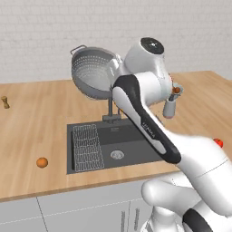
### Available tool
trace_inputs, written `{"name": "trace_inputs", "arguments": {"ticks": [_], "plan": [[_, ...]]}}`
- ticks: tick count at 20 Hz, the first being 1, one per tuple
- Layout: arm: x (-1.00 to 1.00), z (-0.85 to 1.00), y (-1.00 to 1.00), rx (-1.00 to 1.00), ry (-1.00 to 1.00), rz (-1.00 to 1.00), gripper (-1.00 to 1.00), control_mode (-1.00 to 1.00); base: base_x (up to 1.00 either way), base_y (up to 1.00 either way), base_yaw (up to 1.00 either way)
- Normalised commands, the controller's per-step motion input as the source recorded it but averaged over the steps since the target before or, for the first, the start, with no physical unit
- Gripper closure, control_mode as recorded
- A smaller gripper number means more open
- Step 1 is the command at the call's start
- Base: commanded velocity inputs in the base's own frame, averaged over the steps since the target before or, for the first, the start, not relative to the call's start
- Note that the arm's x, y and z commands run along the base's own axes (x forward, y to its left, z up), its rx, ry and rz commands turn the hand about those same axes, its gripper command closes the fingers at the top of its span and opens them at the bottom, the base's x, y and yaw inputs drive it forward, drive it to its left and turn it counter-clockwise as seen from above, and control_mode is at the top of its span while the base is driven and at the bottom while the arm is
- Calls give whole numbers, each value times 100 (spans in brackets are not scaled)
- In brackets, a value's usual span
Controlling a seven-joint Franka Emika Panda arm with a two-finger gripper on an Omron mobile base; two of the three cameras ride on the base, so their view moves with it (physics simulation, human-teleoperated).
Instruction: Put the colander in the sink, put the tangerine, apple, pear in the colander, and turn on the sink faucet and pour water over the colander.
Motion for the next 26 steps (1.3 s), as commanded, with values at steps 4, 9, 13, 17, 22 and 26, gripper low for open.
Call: {"name": "trace_inputs", "arguments": {"ticks": [4,9,13,17,22,26], "plan": [[0,20,-100,9,1,-16,100,-100,0,0,0],[3,8,-100,6,5,-14,100,-100,0,0,0],[0,7,-100,7,5,-13,100,-100,0,0,0],[11,1,-100,6,9,-12,100,-100,0,0,0],[21,-9,-98,1,13,-6,100,-100,0,0,0],[20,-39,-70,0,12,0,100,-100,0,0,0]]}}
